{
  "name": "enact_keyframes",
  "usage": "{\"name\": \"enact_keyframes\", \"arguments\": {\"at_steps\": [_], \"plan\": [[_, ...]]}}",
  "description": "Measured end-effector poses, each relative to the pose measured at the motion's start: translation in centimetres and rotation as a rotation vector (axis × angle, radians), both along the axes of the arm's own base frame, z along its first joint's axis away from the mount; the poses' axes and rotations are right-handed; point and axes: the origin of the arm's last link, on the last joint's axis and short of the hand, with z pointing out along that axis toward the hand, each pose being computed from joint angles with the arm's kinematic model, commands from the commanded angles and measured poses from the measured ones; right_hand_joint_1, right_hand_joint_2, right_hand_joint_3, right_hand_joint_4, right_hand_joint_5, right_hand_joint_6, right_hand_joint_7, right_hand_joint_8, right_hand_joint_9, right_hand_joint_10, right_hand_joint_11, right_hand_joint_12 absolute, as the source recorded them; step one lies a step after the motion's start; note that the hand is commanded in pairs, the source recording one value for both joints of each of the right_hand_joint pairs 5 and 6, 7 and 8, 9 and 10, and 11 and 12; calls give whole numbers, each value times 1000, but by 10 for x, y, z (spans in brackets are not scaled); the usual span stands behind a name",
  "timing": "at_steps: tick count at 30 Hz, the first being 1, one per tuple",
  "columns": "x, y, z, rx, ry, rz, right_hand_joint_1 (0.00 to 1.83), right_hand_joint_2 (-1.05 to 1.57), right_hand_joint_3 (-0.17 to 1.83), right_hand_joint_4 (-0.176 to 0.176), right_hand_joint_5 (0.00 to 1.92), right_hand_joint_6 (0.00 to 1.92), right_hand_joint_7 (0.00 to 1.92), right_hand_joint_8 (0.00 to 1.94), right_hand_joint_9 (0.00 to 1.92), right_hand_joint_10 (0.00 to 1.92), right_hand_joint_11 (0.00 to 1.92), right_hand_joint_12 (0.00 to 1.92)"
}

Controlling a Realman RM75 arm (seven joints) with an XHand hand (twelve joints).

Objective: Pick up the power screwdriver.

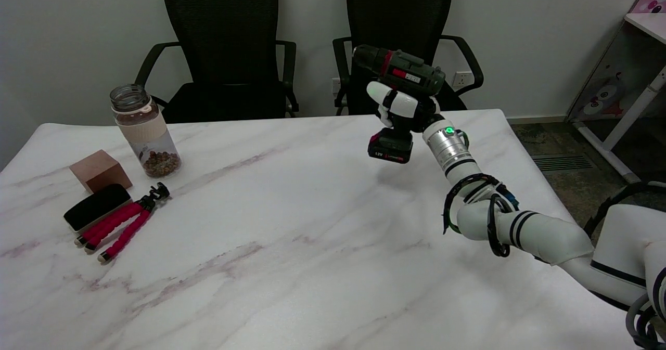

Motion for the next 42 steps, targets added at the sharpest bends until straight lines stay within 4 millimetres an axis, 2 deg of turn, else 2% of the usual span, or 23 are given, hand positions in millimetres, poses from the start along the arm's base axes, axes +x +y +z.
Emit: {"name": "enact_keyframes", "arguments": {"at_steps": [4, 11, 27, 42], "plan": [[5, -3, -2, 5, -5, 11, 868, 1065, 809, 176, 1729, 1729, 1729, 1729, 1759, 1759, 1914, 1914], [16, -9, -6, 16, -12, 37, 848, 1071, 819, 176, 1749, 1749, 1749, 1749, 1920, 1920, 1920, 1920], [43, -23, -20, 40, 17, 93, 843, 1075, 891, 176, 1800, 1800, 1800, 1800, 1920, 1920, 1920, 1920], [87, -31, -37, 79, 22, 212, 841, 1100, 930, 176, 1819, 1819, 1819, 1819, 1920, 1920, 1920, 1920]]}}
